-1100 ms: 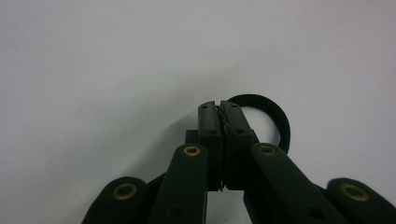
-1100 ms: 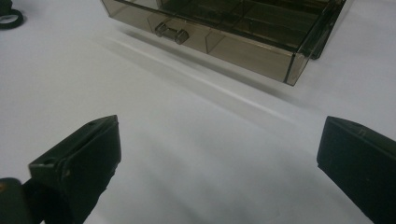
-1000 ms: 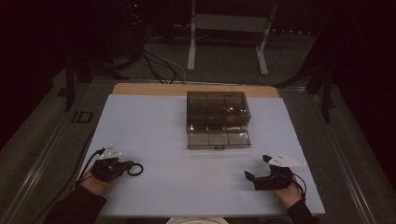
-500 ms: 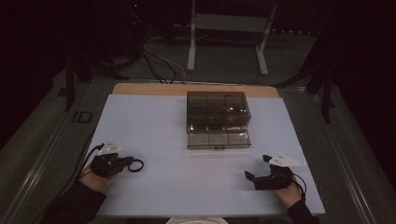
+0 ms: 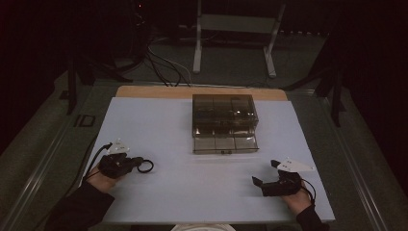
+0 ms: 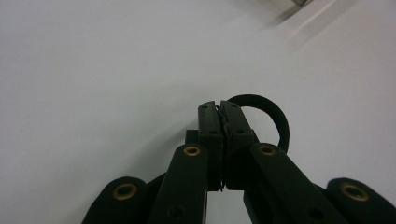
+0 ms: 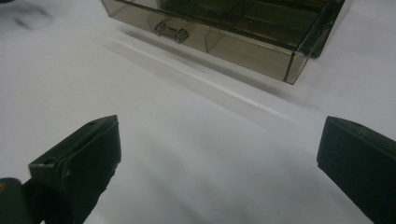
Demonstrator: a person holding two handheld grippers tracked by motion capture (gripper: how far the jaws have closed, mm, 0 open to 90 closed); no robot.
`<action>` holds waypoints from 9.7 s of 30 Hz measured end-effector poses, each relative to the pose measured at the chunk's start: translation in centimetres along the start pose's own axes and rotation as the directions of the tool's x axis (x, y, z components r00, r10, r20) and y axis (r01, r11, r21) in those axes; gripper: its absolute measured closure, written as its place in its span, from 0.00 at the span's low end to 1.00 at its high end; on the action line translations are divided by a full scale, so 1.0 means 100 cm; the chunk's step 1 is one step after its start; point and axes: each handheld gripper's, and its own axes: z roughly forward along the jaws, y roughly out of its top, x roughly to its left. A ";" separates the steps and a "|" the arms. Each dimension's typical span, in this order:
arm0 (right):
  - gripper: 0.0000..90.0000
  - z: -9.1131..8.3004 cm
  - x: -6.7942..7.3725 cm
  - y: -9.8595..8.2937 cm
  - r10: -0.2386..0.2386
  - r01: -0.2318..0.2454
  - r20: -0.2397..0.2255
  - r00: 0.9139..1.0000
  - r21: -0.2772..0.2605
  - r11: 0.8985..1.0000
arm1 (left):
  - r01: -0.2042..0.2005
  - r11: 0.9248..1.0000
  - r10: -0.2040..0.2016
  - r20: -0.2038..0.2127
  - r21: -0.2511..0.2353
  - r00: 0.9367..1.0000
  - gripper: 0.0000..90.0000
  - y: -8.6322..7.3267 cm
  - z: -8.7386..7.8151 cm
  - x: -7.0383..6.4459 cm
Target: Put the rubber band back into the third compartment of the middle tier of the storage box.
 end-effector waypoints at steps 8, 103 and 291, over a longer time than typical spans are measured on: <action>0.00 0.000 0.000 0.000 0.001 -0.001 -0.003 1.000 -0.003 1.000 | -0.021 1.000 0.021 0.016 -0.001 1.000 1.00 0.012 0.007 -0.005; 0.00 -0.002 0.001 0.000 -0.012 0.011 -0.020 1.000 -0.007 1.000 | -0.256 0.963 0.270 0.225 -0.087 0.936 1.00 0.143 0.079 -0.088; 0.00 -0.008 0.004 0.001 -0.017 0.016 -0.044 0.999 -0.025 1.000 | -0.203 0.960 0.219 0.063 -0.195 0.974 0.01 0.152 0.051 -0.056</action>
